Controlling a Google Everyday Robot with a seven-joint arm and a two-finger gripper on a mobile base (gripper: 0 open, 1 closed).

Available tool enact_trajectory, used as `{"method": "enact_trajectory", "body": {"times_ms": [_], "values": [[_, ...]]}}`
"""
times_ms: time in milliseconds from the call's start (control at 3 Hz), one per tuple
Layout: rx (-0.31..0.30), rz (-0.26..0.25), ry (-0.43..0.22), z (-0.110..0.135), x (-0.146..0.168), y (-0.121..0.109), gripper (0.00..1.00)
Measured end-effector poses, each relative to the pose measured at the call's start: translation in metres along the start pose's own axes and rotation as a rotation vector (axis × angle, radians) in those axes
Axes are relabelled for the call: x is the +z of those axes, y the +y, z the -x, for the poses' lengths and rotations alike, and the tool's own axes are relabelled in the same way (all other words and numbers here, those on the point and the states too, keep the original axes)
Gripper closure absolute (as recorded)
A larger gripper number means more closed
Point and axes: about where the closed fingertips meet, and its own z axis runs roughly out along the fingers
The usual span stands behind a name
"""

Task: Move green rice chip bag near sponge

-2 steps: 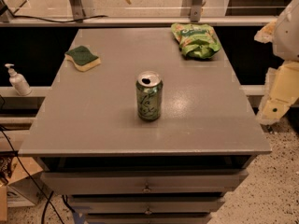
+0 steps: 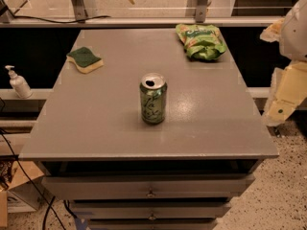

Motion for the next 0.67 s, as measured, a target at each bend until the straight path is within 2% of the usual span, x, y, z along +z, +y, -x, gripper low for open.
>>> {"method": "enact_trajectory", "body": {"times_ms": [333, 667], "values": [[0.019, -0.015, -0.096, 0.006, 0.011, -0.014, 0.00], [0.052, -0.032, -0.245, 0.014, 0.030, -0.043, 0.00]]}}
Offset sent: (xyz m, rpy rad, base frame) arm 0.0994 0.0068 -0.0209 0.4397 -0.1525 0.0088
